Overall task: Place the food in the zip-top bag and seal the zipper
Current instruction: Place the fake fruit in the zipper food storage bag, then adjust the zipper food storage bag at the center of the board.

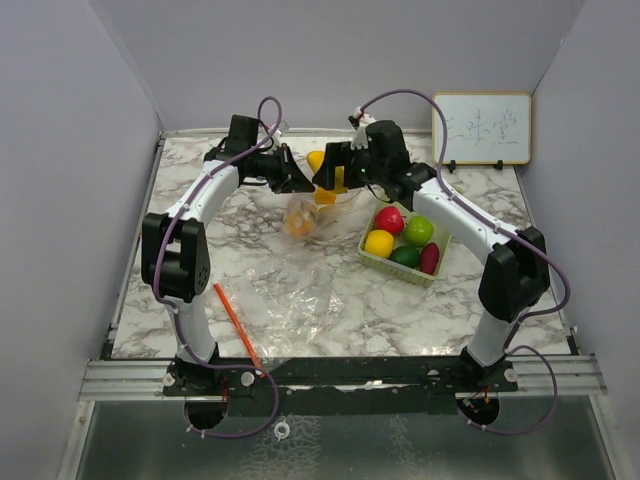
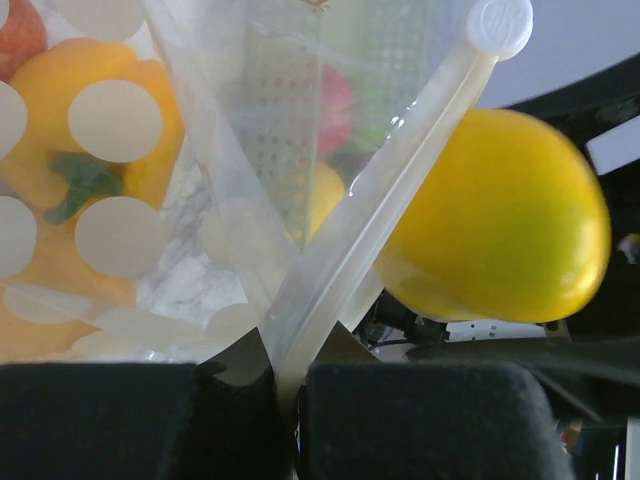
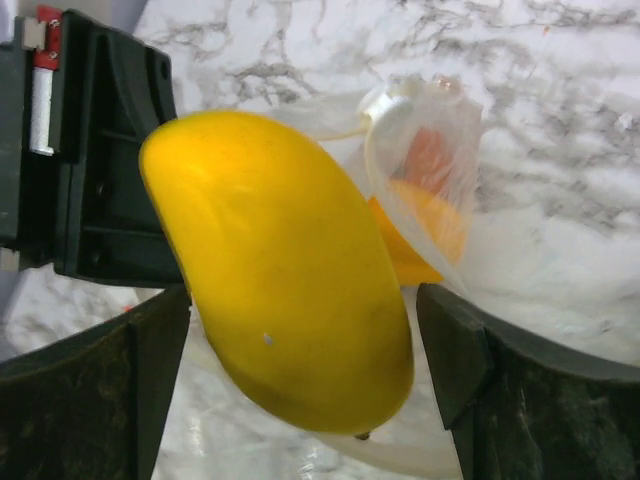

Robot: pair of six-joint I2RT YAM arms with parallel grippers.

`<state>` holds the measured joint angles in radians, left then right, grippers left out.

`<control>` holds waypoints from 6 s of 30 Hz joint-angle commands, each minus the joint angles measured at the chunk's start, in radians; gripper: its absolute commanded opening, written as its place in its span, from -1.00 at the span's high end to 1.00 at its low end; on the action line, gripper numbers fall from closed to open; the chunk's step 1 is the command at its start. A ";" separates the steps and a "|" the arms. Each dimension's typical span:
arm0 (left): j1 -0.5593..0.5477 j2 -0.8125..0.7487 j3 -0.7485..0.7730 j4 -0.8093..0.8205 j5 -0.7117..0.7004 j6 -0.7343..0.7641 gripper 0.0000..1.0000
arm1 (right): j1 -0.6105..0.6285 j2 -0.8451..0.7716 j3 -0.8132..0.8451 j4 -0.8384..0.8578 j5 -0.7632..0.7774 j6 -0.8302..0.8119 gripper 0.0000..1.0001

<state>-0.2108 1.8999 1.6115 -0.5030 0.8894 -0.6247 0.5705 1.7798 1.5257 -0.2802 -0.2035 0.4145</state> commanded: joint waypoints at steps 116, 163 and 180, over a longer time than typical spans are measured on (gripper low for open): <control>-0.015 -0.330 -0.186 0.662 0.351 0.263 1.00 | -0.112 0.192 0.598 -0.125 -0.966 -0.208 0.95; -0.013 -0.289 0.082 -0.125 -0.018 0.778 -0.98 | -0.158 0.226 0.603 -0.056 -1.038 -0.183 0.92; -0.049 -0.267 0.140 0.025 0.214 0.930 -0.98 | -0.155 0.142 0.512 -0.068 -1.066 -0.205 0.91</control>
<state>-0.2527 1.6173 1.6924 -0.5095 0.9695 0.2550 0.4110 1.9968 2.0548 -0.3462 -1.2404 0.2237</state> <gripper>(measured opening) 0.989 0.098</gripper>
